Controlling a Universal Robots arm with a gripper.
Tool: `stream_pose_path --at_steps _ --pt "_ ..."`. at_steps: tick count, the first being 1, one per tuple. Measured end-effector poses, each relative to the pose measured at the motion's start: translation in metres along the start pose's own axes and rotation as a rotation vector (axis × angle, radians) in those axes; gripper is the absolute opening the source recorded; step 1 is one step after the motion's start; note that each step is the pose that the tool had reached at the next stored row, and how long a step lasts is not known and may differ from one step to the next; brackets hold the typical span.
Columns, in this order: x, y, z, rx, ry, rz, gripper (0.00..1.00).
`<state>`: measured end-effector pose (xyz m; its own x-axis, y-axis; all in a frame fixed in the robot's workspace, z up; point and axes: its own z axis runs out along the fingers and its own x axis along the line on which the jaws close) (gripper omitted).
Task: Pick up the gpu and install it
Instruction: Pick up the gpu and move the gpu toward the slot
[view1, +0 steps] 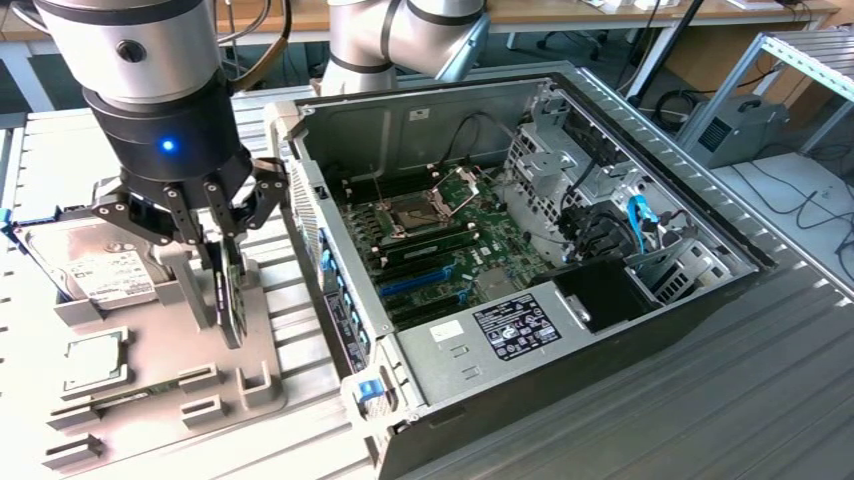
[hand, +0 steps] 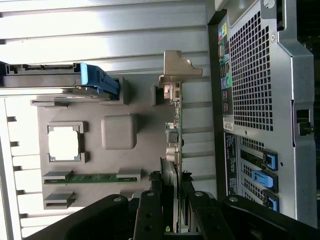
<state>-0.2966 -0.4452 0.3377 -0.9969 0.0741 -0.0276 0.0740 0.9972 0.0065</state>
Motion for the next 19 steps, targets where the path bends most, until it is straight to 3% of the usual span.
stream_pose_path --at_steps 4,9,19 --pt "0.0 0.0 -0.0021 0.0 -0.0001 0.0 0.26" --pt "0.0 0.0001 -0.0161 -0.0001 -0.0001 0.0 0.26" --pt "-0.001 0.0001 -0.0188 -0.0001 -0.0001 0.0 0.26"
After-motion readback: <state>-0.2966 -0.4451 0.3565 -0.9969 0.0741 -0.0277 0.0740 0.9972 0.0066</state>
